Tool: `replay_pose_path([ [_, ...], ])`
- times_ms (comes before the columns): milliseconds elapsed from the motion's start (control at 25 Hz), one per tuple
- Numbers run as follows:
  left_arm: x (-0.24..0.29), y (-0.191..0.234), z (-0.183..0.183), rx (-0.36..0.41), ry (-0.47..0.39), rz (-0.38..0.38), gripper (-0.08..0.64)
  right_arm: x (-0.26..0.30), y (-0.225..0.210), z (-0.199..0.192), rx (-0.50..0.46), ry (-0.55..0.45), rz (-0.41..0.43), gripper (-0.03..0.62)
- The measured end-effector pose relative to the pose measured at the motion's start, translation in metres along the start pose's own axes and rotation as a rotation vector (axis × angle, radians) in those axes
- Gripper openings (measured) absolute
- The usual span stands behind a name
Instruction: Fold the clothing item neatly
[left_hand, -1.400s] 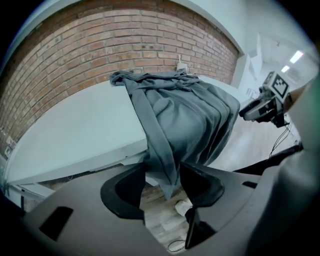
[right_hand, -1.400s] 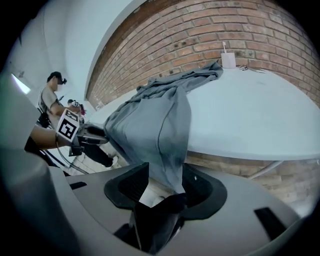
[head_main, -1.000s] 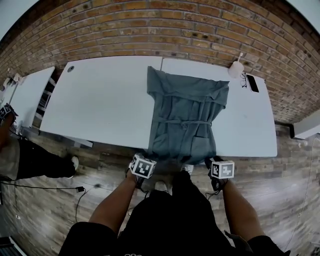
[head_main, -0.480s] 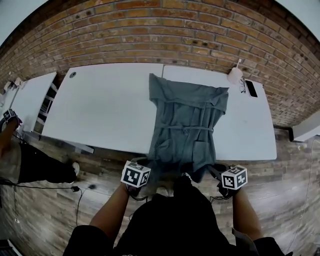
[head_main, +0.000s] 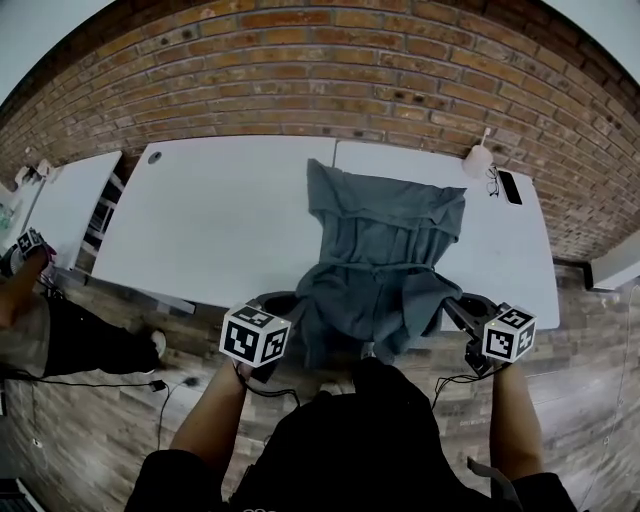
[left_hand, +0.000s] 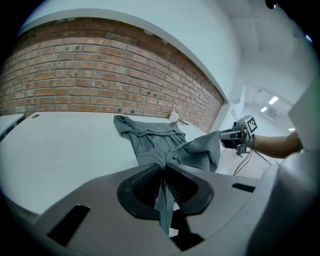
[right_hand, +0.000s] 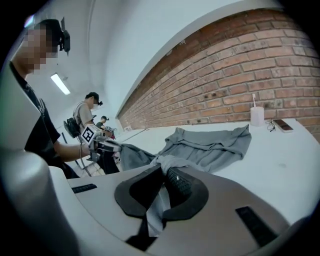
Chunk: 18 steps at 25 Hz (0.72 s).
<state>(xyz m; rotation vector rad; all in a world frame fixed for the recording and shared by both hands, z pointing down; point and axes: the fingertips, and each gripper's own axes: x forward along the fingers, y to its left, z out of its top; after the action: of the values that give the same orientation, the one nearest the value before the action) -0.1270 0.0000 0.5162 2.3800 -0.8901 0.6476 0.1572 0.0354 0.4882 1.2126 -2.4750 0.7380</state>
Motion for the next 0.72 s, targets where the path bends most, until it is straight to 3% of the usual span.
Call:
replay_pose_path([
  [160, -0.001, -0.004, 0.021, 0.036, 0.027, -0.048, 0.029, 0.005, -0.022, 0.022, -0.019, -0.002, -0.017, 0.015],
  [360, -0.013, -0.034, 0.051, 0.060, 0.028, -0.202, 0.028, 0.006, -0.046, 0.052, 0.017, -0.047, 0.008, 0.015],
  [600, -0.012, -0.006, 0.087, -0.042, -0.056, -0.186, 0.028, 0.017, -0.081, 0.076, 0.023, -0.057, -0.020, 0.015],
  [720, -0.001, 0.012, 0.110, -0.049, -0.080, -0.155, 0.028, 0.028, -0.101, 0.080, 0.037, -0.047, -0.046, 0.015],
])
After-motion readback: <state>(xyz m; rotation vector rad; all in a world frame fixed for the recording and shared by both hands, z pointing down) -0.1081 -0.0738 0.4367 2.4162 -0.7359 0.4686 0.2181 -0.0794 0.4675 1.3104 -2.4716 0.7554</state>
